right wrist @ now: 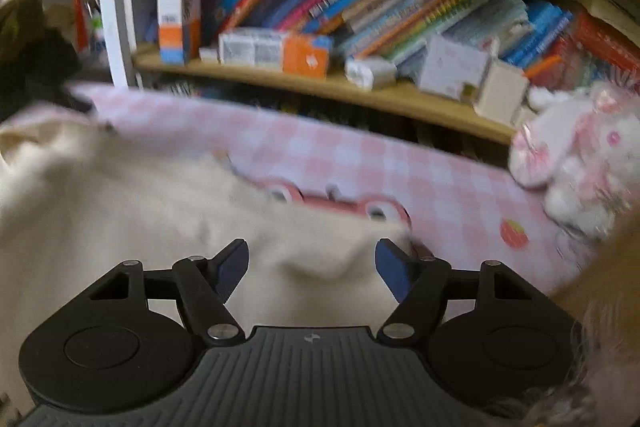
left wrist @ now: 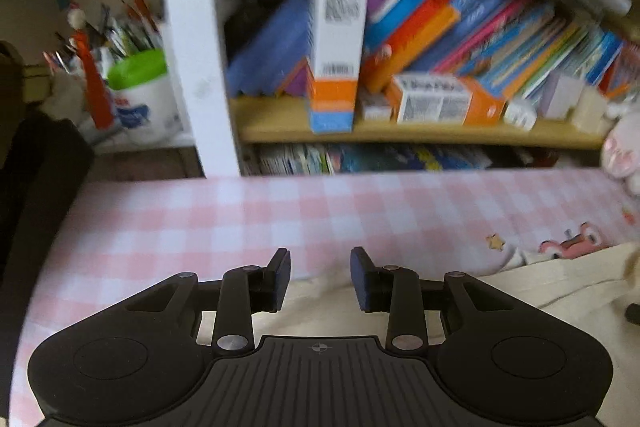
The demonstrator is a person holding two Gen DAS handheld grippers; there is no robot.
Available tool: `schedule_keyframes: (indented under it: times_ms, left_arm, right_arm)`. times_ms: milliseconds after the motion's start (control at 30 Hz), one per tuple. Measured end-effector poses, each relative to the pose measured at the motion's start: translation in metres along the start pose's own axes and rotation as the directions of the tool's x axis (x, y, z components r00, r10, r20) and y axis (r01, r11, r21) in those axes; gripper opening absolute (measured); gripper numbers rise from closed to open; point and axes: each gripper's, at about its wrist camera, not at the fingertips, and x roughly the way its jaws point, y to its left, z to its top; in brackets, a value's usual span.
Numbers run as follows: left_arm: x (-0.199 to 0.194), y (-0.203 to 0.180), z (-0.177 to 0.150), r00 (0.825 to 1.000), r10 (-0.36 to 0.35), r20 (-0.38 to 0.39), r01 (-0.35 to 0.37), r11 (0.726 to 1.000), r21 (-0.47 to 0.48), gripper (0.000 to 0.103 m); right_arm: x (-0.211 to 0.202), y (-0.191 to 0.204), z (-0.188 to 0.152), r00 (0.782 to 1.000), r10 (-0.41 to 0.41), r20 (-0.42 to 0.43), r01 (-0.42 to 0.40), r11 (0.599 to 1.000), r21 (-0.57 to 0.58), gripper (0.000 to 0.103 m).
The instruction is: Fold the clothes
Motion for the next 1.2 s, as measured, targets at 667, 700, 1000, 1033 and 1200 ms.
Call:
schedule_keyframes:
  times_ms: [667, 700, 1000, 1033, 1200]
  left_arm:
    - [-0.053, 0.032, -0.07, 0.982, 0.046, -0.185, -0.015, 0.986, 0.165, 0.033]
    - [-0.051, 0.033, -0.07, 0.98, 0.046, -0.195, -0.012, 0.986, 0.169, 0.033]
    - [-0.033, 0.048, -0.063, 0.975, 0.017, -0.223, 0.006, 0.995, 0.099, 0.031]
    - [-0.029, 0.052, -0.058, 0.977, 0.009, -0.215, 0.008, 0.997, 0.081, 0.031]
    - [-0.008, 0.087, -0.006, 0.995, 0.035, -0.093, -0.045, 0.994, -0.103, 0.031]
  right_arm:
    - [0.067, -0.057, 0.04, 0.968, -0.249, -0.033, 0.25, 0.967, 0.055, 0.068]
    - [0.065, -0.061, 0.041, 0.967, -0.251, -0.032, 0.253, 0.965, 0.068, 0.068]
    - [0.014, -0.017, 0.023, 0.996, -0.086, 0.017, 0.086, 0.996, 0.0, 0.07]
    - [0.015, -0.01, 0.02, 0.997, -0.079, 0.005, 0.079, 0.997, -0.025, 0.07]
    - [0.025, 0.015, 0.011, 0.996, -0.077, -0.038, 0.073, 0.993, -0.098, 0.07]
